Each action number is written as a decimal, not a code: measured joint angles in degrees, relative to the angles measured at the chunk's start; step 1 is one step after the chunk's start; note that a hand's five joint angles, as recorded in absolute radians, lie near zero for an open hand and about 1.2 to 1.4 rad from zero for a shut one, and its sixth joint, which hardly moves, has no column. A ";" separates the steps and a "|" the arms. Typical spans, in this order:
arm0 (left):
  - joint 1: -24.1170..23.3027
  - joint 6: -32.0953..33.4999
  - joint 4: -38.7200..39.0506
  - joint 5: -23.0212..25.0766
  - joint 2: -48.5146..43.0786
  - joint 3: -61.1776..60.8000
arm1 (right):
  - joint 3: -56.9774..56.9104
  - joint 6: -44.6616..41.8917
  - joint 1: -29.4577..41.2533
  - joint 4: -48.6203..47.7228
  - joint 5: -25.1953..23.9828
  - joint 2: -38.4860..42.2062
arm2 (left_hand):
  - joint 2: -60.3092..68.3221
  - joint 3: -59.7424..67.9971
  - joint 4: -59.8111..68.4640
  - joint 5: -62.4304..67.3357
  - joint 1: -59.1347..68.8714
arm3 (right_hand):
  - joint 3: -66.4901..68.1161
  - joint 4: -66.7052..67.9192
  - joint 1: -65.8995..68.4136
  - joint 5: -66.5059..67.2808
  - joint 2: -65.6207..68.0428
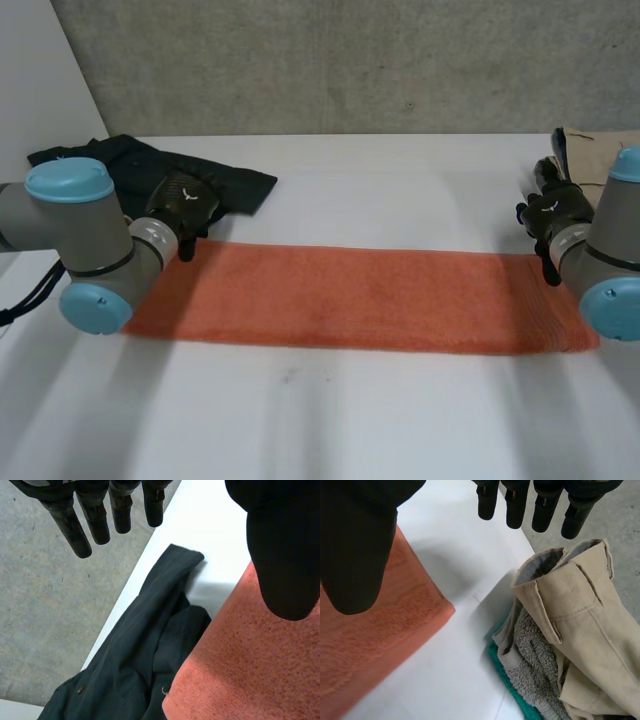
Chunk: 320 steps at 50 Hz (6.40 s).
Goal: Fold the laundry.
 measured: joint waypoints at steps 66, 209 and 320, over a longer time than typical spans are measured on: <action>3.54 -13.30 5.11 4.77 34.54 -35.63 | 29.72 -12.47 -20.10 -10.59 -21.91 -26.96 | 0.00 0.02 0.00 0.00 0.00 | 56.32 56.57 50.46 54.39 55.44; -16.50 -34.51 -19.49 15.80 18.36 5.23 | 32.11 23.91 31.65 -24.61 -8.80 -11.83 | 0.02 0.02 0.11 0.00 0.19 | -0.01 -0.07 -0.30 0.01 0.00; -14.80 -35.24 -19.59 19.89 24.40 4.29 | -5.59 20.22 -43.45 7.37 -27.05 -19.91 | 0.01 0.02 0.01 0.00 0.15 | 0.00 -0.03 0.08 0.09 0.00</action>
